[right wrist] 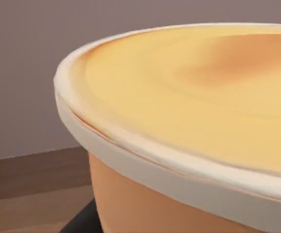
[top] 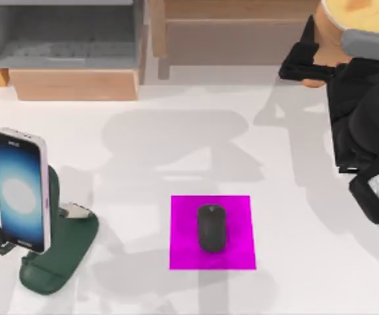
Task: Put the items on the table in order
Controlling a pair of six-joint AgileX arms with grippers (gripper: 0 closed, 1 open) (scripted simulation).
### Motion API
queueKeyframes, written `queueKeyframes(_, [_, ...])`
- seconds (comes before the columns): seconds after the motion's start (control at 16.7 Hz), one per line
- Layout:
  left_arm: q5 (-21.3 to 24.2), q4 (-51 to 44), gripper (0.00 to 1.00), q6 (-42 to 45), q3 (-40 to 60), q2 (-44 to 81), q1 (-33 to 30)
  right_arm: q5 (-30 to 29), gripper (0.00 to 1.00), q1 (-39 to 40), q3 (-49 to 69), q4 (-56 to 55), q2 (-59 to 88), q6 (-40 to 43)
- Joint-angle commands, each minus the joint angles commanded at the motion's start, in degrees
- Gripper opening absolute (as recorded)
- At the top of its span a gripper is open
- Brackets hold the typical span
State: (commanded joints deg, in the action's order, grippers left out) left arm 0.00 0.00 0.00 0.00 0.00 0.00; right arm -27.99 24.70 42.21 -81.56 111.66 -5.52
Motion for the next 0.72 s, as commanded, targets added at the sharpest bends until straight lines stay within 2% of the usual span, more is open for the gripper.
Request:
queueKeyframes(0.3, [0.0,0.0,1.00,0.0,0.0,0.0,0.0,3.5,0.00,-3.7,11.2,13.3,-2.9,-0.8])
queueKeyframes(0.72, [0.0,0.0,1.00,0.0,0.0,0.0,0.0,8.9,0.00,-8.6,28.7,35.1,0.2,2.3])
